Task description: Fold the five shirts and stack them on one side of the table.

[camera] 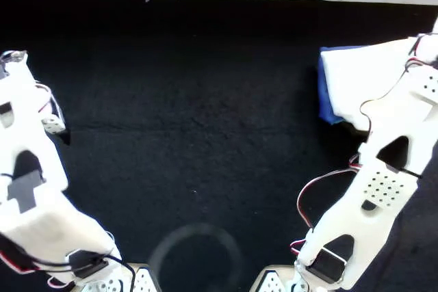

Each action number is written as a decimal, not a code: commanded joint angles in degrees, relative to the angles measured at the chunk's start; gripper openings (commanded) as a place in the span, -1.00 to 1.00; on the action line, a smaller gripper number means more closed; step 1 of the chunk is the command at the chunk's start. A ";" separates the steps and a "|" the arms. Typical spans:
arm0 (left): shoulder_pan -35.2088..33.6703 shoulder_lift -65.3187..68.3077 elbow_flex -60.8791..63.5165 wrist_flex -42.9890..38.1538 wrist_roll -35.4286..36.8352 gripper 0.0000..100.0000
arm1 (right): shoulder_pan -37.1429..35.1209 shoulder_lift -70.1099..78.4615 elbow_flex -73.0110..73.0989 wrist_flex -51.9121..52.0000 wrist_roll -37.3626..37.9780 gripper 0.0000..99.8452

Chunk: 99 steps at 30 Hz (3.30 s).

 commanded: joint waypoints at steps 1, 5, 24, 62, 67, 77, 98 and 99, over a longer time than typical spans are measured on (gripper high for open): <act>4.00 -11.74 11.30 -4.13 0.26 -0.76 | -1.80 -4.44 -2.59 -2.07 -2.90 -0.74; 6.64 -20.00 22.11 -9.41 0.35 -0.76 | -2.33 -2.68 -1.10 -9.01 -3.16 -0.74; 6.90 -30.11 28.09 -10.64 -1.49 -0.76 | 2.24 14.02 -1.27 -28.44 -3.25 -0.74; 31.08 -73.01 42.95 0.18 -9.58 -0.76 | -21.41 -77.58 77.58 14.64 -12.31 -0.74; 31.25 -74.15 52.97 -9.14 -10.64 -0.76 | -21.67 -91.56 106.95 -3.38 -12.31 -0.74; 31.25 -74.59 72.57 -26.37 -10.55 -0.76 | -22.55 -111.16 148.44 -28.88 -12.31 -0.74; 31.52 -74.59 87.16 -29.10 1.23 -0.76 | -30.46 -141.93 178.77 -25.27 -20.92 -0.74; 31.52 -74.59 87.16 -27.87 1.23 -0.76 | -32.04 -143.60 178.77 -22.64 -21.89 -0.74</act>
